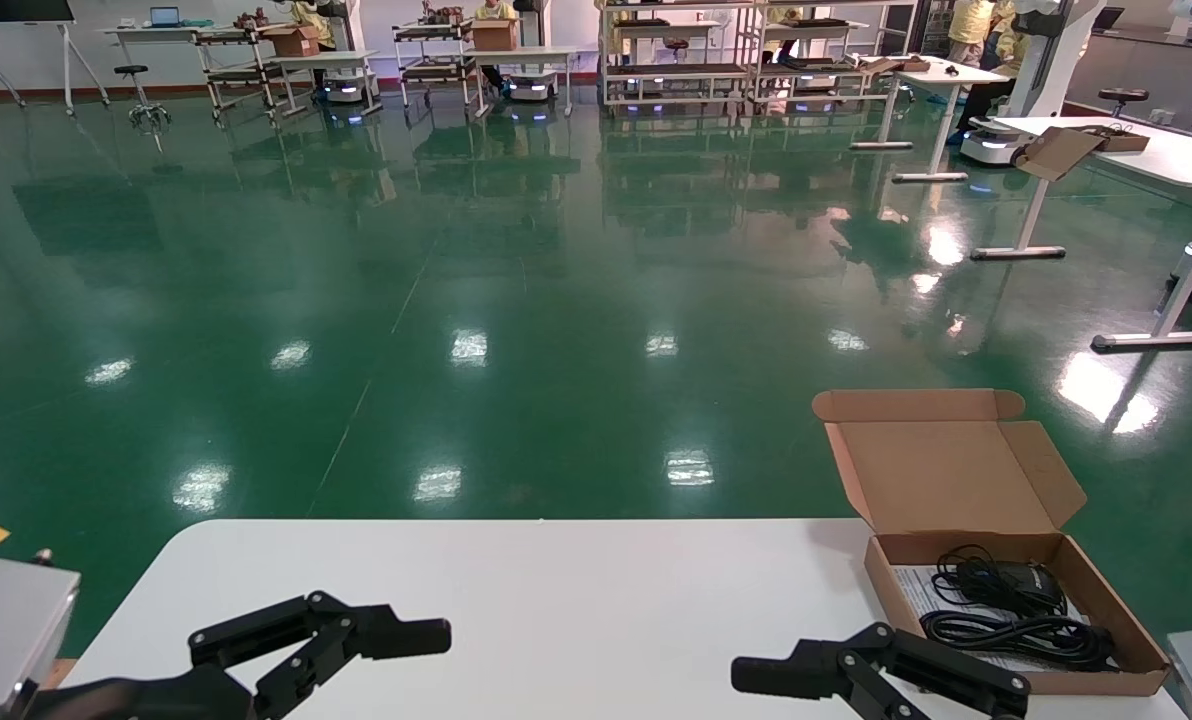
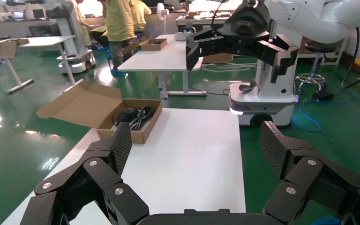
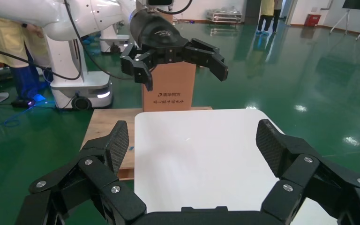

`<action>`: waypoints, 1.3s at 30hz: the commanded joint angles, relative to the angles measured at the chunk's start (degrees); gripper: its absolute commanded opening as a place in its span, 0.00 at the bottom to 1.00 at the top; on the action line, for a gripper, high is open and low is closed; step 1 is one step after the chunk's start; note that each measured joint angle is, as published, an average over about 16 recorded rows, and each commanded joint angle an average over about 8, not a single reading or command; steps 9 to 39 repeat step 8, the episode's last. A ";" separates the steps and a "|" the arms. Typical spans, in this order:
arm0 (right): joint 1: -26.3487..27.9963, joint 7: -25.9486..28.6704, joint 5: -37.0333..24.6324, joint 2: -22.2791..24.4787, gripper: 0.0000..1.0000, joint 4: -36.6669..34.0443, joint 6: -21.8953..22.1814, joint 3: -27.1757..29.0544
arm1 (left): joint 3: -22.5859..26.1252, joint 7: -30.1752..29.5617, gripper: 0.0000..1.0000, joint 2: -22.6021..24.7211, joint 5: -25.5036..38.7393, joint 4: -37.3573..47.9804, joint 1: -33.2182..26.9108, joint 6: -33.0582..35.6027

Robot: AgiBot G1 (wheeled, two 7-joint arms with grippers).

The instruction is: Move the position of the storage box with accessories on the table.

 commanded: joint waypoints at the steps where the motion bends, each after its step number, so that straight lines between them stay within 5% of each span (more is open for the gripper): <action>1: 0.21 0.05 -0.06 -0.03 1.00 -0.29 0.07 -0.12 | 0.00 0.00 1.00 0.00 0.00 0.00 0.00 0.00; 39: 0.52 0.13 -0.23 -0.11 1.00 -0.77 0.17 -0.31 | 0.00 0.00 1.00 0.00 0.00 0.00 0.00 0.00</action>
